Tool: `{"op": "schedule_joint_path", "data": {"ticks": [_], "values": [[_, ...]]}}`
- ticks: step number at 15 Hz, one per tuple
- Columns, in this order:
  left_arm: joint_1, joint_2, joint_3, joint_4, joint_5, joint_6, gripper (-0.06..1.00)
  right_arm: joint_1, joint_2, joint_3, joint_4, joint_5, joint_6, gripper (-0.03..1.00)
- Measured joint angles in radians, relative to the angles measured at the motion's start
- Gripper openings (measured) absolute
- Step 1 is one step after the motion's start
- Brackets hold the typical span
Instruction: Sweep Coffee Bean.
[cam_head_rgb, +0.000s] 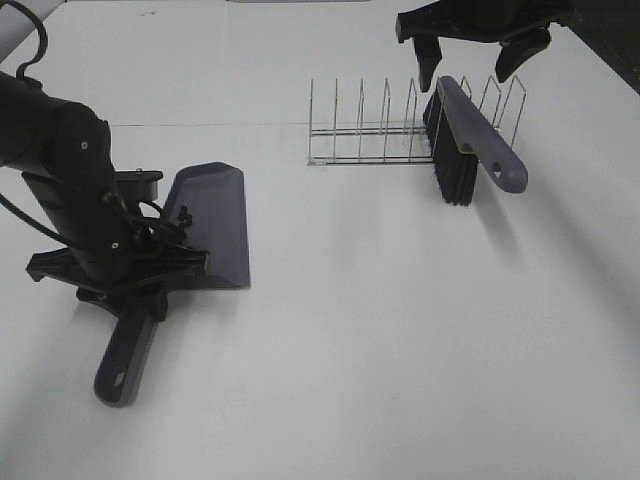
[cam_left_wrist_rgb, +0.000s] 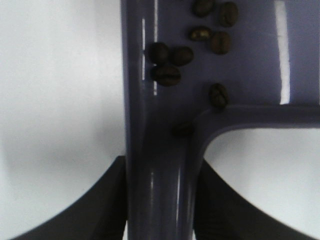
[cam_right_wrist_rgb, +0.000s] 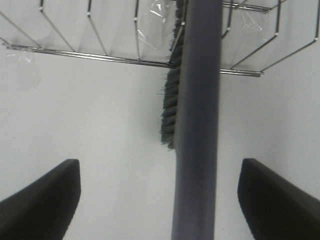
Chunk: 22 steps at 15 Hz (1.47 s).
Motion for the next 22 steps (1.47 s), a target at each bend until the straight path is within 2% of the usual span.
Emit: {"op": "schedule_joint_path", "data": {"ticks": [3,7,13,14,16,17,20,22], "values": [[-0.051,0.000,0.000,-0.019,-0.060,0.002,0.35,0.052,-0.016,0.000,-0.025,0.006,0.000,0.75],[-0.078,0.006,0.000,-0.042,-0.128,-0.008,0.35,0.056,-0.056,0.000,-0.042,0.022,0.000,0.75],[-0.078,0.054,-0.083,-0.061,-0.043,0.019,0.35,0.056,-0.058,0.000,-0.046,0.022,0.000,0.75],[-0.078,0.058,-0.092,-0.064,-0.012,0.019,0.39,0.056,-0.058,0.000,-0.046,0.022,0.000,0.75],[-0.078,0.062,-0.117,-0.068,0.050,0.020,0.62,0.056,-0.058,0.000,-0.046,0.022,0.000,0.75],[-0.078,0.062,-0.130,-0.068,0.093,0.020,0.68,0.056,-0.058,0.000,-0.046,0.022,0.000,0.75],[-0.078,0.013,-0.152,-0.063,0.141,0.043,0.71,0.056,-0.058,0.000,-0.046,0.022,-0.003,0.75],[-0.076,-0.105,-0.156,-0.019,0.166,0.054,0.71,0.056,-0.069,0.004,-0.035,0.023,-0.019,0.75]]}}
